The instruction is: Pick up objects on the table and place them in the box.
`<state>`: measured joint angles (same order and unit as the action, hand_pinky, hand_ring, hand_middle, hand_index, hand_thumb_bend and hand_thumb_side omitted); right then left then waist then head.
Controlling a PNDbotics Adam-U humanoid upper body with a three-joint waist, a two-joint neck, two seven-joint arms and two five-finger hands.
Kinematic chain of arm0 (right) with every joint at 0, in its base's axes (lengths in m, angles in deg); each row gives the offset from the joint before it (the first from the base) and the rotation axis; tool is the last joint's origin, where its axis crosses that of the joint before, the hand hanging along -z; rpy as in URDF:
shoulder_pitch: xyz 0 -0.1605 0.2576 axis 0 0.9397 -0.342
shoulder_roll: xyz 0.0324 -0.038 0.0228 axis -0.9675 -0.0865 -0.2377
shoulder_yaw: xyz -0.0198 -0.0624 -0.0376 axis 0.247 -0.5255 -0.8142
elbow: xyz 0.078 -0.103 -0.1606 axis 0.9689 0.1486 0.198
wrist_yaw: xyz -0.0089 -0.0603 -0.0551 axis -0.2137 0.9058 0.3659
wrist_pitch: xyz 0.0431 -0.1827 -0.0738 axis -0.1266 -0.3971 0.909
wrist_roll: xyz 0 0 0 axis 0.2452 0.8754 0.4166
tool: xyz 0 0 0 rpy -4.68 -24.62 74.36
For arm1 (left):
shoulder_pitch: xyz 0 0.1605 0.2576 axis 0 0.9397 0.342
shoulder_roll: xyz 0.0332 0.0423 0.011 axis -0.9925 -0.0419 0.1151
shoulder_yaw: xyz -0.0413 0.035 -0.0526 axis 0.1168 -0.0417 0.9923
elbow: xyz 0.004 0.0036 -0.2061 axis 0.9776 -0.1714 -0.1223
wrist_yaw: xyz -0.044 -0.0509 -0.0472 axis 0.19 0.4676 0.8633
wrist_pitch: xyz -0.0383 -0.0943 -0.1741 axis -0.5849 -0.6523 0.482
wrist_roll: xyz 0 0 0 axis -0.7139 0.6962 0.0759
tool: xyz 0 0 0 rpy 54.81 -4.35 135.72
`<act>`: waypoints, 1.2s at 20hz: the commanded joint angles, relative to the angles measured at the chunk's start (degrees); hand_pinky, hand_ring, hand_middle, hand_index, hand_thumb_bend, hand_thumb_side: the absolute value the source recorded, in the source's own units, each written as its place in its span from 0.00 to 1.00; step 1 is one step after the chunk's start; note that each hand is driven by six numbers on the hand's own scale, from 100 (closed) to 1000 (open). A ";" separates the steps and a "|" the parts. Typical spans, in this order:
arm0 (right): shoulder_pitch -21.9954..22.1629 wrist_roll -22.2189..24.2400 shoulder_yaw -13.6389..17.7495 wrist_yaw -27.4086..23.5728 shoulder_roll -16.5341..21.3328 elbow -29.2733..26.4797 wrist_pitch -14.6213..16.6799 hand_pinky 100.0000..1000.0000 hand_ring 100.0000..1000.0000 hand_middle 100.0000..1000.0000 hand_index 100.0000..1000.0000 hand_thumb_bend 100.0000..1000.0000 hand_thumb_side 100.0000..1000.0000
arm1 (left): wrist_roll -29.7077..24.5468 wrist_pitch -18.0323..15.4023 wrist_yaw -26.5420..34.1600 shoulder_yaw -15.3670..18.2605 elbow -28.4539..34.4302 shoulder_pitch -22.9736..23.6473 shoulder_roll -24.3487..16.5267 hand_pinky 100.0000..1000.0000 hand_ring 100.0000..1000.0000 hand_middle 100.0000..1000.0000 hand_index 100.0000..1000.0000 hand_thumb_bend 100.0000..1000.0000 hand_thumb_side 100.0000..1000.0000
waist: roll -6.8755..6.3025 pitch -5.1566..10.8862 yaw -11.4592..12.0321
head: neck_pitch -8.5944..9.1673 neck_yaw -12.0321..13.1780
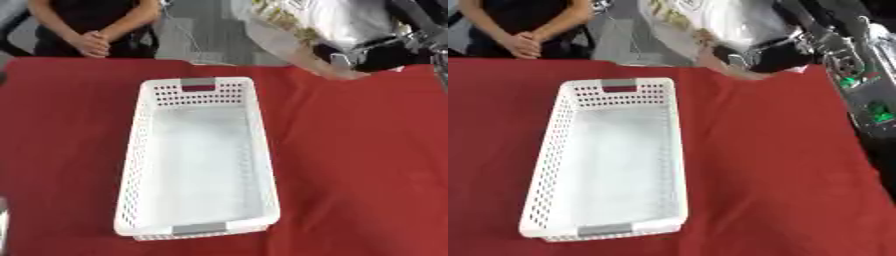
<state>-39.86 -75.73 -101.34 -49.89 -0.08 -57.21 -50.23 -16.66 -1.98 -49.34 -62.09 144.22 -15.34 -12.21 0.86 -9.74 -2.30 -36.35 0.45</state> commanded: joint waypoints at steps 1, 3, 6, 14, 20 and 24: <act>-2.40 1.21 -1.33 0.02 -1.48 -0.43 1.29 0.00 0.00 0.00 0.14 0.00 0.11 | -0.14 0.16 0.21 -0.21 1.13 -0.12 -1.01 0.75 0.74 0.69 0.65 0.20 0.97 | -0.02 1.26 0.19 | -0.19 -0.60; -3.25 1.96 -2.41 0.29 -3.34 0.19 2.02 0.00 0.00 0.00 0.14 0.00 0.12 | -0.20 0.19 0.28 -0.27 1.13 -0.12 -0.95 0.75 0.74 0.69 0.65 0.20 0.97 | -0.07 1.29 0.27 | -0.24 -0.83; -4.38 2.87 -3.94 0.83 -6.45 2.07 3.05 0.00 0.00 0.00 0.14 0.00 0.12 | -0.36 0.21 0.39 -0.41 1.13 -0.19 -0.90 0.75 0.74 0.69 0.65 0.20 0.97 | -0.20 1.29 0.32 | -0.22 -1.19; -4.73 5.35 -7.56 2.40 -12.29 8.91 6.31 0.00 0.00 0.00 0.16 0.00 0.12 | -0.53 0.23 0.56 -0.54 1.13 -0.32 -0.77 0.75 0.74 0.69 0.65 0.20 0.97 | -0.41 1.14 0.54 | -0.26 -1.72; -3.39 6.63 -9.74 2.42 -15.11 12.26 8.78 0.00 0.08 0.14 0.33 0.00 0.23 | -0.58 0.22 0.58 -0.57 1.13 -0.36 -0.73 0.75 0.74 0.69 0.65 0.20 0.97 | -0.47 1.05 0.37 | -0.40 -1.72; -2.38 14.06 -11.75 2.61 -15.95 14.51 12.86 0.30 0.70 0.77 0.85 0.31 0.65 | -0.63 0.25 0.60 -0.60 1.13 -0.35 -0.72 0.75 0.75 0.69 0.65 0.20 0.97 | -0.50 1.01 0.24 | -0.43 -1.83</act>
<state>-41.56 -63.71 -113.03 -47.39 -16.11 -42.71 -38.46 -17.15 -1.55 -48.85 -62.73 144.22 -15.35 -12.21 0.61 -9.68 -2.01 -36.79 -0.60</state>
